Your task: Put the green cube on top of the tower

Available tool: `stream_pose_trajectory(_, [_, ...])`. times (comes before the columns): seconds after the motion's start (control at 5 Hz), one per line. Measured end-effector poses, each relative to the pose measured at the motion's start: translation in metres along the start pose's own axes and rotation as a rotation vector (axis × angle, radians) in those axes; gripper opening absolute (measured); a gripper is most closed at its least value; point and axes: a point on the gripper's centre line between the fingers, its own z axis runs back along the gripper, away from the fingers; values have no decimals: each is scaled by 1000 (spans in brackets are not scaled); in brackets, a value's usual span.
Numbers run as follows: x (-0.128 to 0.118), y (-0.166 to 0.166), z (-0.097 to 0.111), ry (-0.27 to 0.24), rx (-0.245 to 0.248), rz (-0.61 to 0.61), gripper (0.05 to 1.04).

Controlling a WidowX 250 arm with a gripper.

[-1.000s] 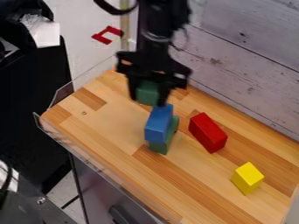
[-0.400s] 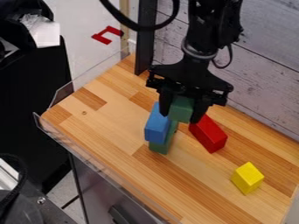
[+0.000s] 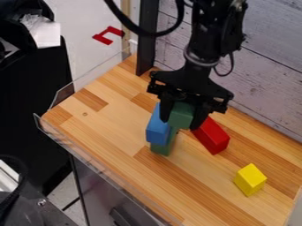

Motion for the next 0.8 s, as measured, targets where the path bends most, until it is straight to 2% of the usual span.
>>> stream_pose_trajectory(0.8, [16,21,-11,29,10,64,593])
